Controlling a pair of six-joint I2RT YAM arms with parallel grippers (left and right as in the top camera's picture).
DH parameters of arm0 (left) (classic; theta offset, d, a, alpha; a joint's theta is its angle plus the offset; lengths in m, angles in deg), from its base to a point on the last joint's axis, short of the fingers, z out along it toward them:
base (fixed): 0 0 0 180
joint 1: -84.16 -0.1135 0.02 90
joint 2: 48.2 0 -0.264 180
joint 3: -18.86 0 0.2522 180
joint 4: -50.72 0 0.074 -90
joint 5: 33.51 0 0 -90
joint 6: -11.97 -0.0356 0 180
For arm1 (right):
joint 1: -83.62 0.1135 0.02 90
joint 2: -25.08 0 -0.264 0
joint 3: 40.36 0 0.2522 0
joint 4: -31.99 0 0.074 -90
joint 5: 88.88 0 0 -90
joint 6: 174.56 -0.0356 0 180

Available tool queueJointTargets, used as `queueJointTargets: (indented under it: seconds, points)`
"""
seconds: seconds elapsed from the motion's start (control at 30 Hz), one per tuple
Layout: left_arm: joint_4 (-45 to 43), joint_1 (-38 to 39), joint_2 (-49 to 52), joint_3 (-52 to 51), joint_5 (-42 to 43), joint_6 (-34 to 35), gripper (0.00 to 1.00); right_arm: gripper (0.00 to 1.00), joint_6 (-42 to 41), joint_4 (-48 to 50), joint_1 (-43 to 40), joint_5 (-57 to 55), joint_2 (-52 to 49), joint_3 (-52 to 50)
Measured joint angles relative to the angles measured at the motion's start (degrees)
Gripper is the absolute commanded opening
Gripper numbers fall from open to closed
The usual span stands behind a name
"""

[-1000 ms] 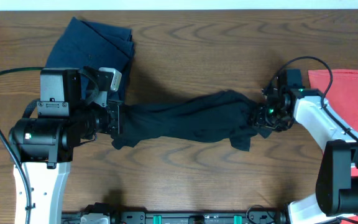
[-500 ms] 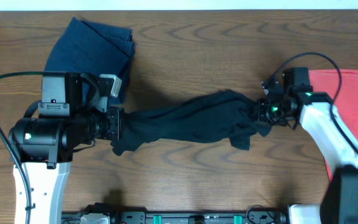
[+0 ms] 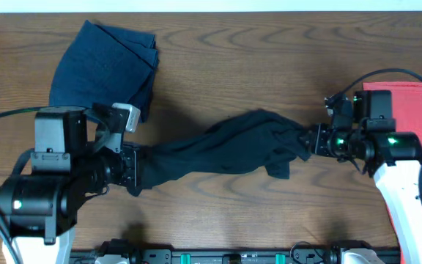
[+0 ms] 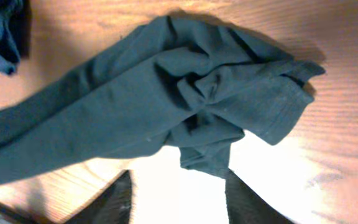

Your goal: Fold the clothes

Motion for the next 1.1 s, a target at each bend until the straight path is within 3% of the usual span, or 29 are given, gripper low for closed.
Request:
queueJointTargets:
  seconds: [0.2,0.37,0.4,0.43,0.53,0.57,0.77,1.0,1.1]
  points:
    - [-8.59,0.0,-1.88,0.0,10.6,1.18,0.06,0.7,-1.53,12.07,4.94,2.75,-6.25,-6.4]
    - [-11.85,0.0,-3.21,0.0,16.33,1.97,0.06,0.71,-2.91,21.68,8.94,4.98,-12.22,-9.31]
    - [-12.0,0.0,-3.39,0.0,16.87,2.36,0.06,0.67,-3.39,23.23,9.49,5.14,-13.49,-9.31]
    - [-12.02,0.0,-3.48,0.0,17.33,2.49,0.06,0.57,-3.76,24.74,9.84,5.16,-14.64,-9.31]
    - [-12.0,0.0,-3.48,0.0,18.14,2.73,0.06,0.09,-5.75,29.03,10.27,5.07,-18.05,-9.35]
    - [-12.0,0.0,-3.48,0.0,18.16,2.75,0.06,0.01,-6.29,29.79,10.27,5.07,-18.86,-9.35]
    - [-10.45,0.0,-3.5,0.0,17.62,2.78,0.06,0.01,-6.86,24.83,8.52,4.02,-18.01,-9.35]
    - [-10.32,0.0,-3.52,0.0,16.44,2.97,0.06,0.02,-5.33,13.16,4.17,1.4,-4.0,-9.18]
    - [-10.32,0.0,-3.5,0.0,15.69,2.99,0.06,0.24,-5.6,11.45,4.24,1.27,-2.32,-9.07]
